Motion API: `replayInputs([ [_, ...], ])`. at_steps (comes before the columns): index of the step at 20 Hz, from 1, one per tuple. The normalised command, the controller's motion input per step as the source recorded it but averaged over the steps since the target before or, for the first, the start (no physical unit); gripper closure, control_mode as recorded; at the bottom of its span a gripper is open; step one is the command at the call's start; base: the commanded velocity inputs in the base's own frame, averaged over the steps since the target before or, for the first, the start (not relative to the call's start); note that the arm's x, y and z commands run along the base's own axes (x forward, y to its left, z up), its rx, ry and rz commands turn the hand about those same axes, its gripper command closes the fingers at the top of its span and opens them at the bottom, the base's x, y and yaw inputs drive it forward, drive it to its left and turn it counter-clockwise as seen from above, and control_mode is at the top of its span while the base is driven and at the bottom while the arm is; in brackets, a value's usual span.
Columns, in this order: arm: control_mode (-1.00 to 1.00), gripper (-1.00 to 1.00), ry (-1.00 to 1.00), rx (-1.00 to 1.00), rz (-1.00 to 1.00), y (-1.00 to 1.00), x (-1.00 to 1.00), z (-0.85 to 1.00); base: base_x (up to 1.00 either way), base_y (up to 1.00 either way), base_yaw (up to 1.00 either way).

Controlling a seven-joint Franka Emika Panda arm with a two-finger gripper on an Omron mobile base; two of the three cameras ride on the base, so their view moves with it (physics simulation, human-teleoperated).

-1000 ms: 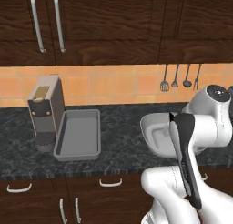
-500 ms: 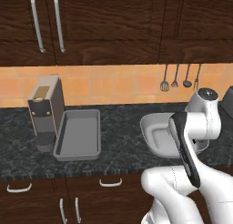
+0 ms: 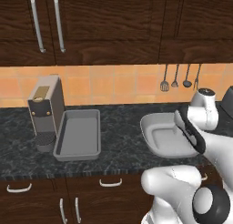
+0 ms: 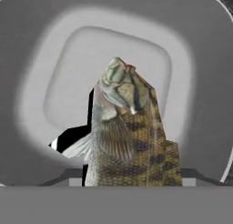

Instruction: Place one carrot and one fish in each tupperware on the nearby counter, to pack two identical lunches.

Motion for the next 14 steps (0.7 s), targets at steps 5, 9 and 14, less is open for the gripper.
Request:
replayInputs([
  [5, -1.00, 1.00, 0.04, 0.04, 0.09, -0.14, 0.76, -0.53, 0.00, 0.00, 0.00],
  [9, -1.00, 1.00, -0.06, 0.00, 0.06, -0.06, 0.42, -0.60, 0.00, 0.00, 0.00],
  [14, -1.00, 1.00, -0.04, 0.00, 0.02, 0.00, 0.32, -0.55, 0.00, 0.00, 0.00],
])
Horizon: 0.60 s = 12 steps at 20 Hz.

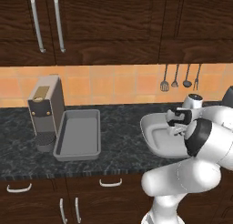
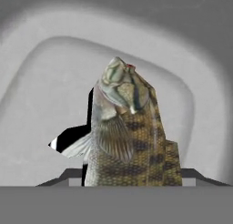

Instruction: Place one carrot and one fish in each tupperware on the nearby counter, to pack two identical lunches.

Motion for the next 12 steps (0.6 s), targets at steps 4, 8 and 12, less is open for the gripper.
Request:
replayInputs([
  [4, -1.00, 1.00, -0.02, 0.00, 0.00, 0.00, 0.20, -0.48, 0.00, 0.00, 0.00],
  [8, -1.00, -1.00, 0.00, 0.00, 0.00, 0.04, 0.17, -0.07, 0.00, 0.00, 0.00],
  [12, -1.00, -1.00, 0.00, 0.00, 0.00, 0.08, 0.14, 0.30, 0.00, 0.00, 0.00],
])
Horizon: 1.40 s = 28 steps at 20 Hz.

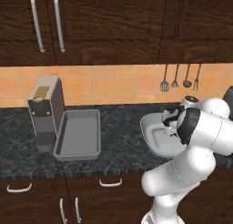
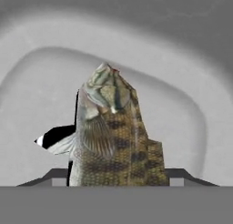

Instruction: Place one carrot and one fish in each tupperware on the nearby counter, to pack two identical lunches.

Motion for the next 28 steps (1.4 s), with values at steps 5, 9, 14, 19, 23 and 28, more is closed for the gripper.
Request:
replayInputs([
  [5, -1.00, -1.00, -0.07, 0.00, -0.01, 0.12, -0.04, 0.50, 0.00, 0.00, 0.00],
  [9, -1.00, -1.00, -0.14, 0.00, 0.00, 0.18, -0.81, 0.60, 0.00, 0.00, 0.00],
  [14, -1.00, -1.00, -0.26, -0.04, 0.00, 0.46, -1.00, 0.59, 0.00, 0.00, 0.00],
  [19, -1.00, -1.00, -0.19, -0.09, 0.00, 0.75, -0.82, 0.85, 0.00, 0.00, 0.00],
  [23, -1.00, -1.00, -0.16, -0.02, -0.05, 0.52, -0.70, 0.34, 0.00, 0.00, 0.00],
  [28, -1.00, -1.00, -0.14, 0.20, -0.31, 0.08, -0.67, 0.55, 0.00, 0.00, 0.00],
])
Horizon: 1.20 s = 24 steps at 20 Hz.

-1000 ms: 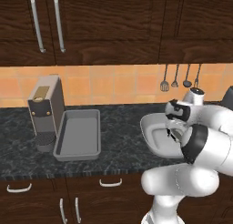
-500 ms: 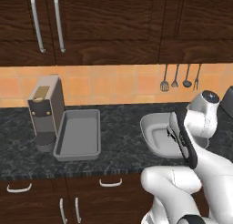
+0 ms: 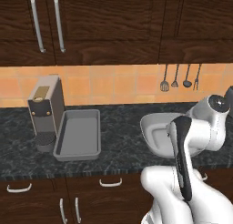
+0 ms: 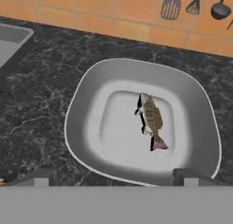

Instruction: Place one carrot and one fish in each tupperware on the nearby counter, to pack two identical lunches.

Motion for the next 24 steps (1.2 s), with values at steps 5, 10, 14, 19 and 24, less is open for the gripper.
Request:
replayInputs([
  [5, -1.00, -1.00, -0.05, 0.11, -0.16, 0.43, -0.57, -0.02, 0.00, 0.00, 0.00],
  [10, -1.00, -1.00, -0.04, -0.01, 0.00, 0.57, -0.48, -0.54, 0.00, 0.00, 0.00],
  [14, 1.00, -1.00, 0.01, -0.01, -0.01, 0.07, -0.10, -0.17, -0.66, 0.02, -0.01],
  [19, 1.00, -1.00, 0.00, 0.00, 0.00, 0.00, 0.00, 0.00, -0.62, -0.84, -0.07],
  [24, 1.00, -1.00, 0.00, 0.00, 0.00, 0.00, 0.00, 0.00, -0.26, -1.00, -0.05],
])
